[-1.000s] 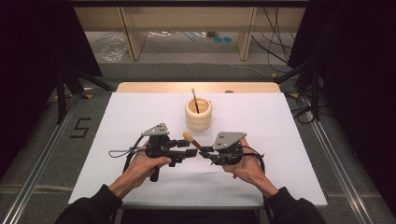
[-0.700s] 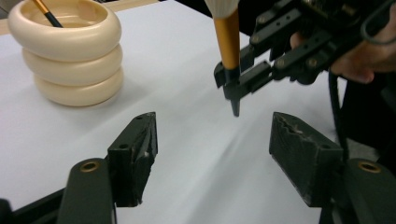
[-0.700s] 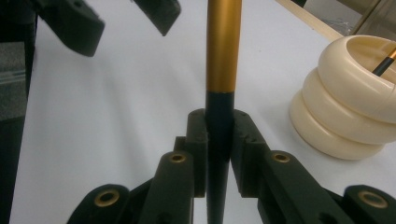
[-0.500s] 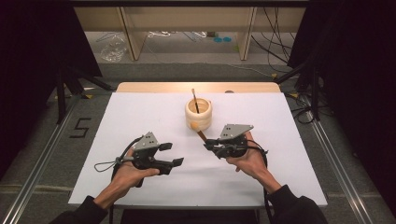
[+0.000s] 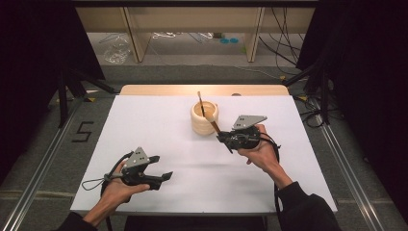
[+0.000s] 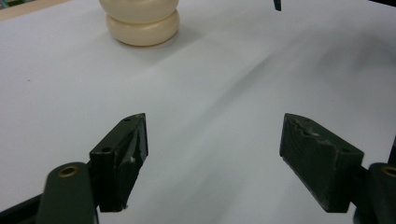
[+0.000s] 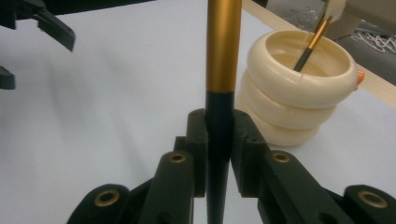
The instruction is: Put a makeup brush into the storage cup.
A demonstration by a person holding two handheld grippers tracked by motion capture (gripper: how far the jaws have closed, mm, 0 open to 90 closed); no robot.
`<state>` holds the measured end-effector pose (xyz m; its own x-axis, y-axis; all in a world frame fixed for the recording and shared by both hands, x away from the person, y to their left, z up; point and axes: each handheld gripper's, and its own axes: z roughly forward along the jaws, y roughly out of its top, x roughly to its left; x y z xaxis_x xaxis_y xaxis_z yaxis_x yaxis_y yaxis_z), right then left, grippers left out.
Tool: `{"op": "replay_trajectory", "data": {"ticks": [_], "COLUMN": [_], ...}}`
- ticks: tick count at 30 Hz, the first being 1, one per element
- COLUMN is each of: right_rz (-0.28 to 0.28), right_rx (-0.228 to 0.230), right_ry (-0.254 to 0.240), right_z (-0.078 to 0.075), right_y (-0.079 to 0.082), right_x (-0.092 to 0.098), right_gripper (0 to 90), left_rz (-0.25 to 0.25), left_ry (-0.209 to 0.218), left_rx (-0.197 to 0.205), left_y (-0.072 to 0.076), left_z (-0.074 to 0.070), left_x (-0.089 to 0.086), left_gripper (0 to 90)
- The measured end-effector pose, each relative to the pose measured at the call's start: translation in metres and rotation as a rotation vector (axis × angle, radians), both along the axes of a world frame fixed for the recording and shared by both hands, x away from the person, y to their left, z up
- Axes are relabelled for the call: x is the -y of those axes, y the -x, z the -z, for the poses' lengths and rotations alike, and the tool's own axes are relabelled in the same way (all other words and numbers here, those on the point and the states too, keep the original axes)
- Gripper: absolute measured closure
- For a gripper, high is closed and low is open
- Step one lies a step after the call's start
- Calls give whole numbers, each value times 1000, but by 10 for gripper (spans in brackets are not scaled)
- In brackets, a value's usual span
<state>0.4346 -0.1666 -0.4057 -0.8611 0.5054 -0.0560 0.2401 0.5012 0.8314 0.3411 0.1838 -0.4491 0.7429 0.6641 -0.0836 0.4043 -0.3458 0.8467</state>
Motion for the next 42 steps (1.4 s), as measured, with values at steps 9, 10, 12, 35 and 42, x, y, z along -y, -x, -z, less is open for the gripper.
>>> {"op": "replay_trajectory", "data": {"ticks": [9, 10, 12, 35, 42], "right_rz": [14, 22, 24, 80, 97], "right_rx": [9, 1, 3, 14, -4], "right_ry": [5, 5, 3, -64, -81], "right_z": [-3, -4, -6, -30, -45], "right_y": [-12, -13, -16, -60, -72], "right_x": [1, 1, 2, -8, -11], "right_gripper": [795, 795, 795, 795, 795], "left_rz": [-39, -42, -50, -66, -61], "left_ry": [12, 12, 17, 46, 46], "left_rx": [21, 15, 3, 14, 19], "left_y": [10, 11, 13, 15, 15], "left_z": [3, 4, 5, 2, 2], "left_x": [-14, -15, -17, -18, -19], "left_gripper": [232, 232, 232, 223, 222]}}
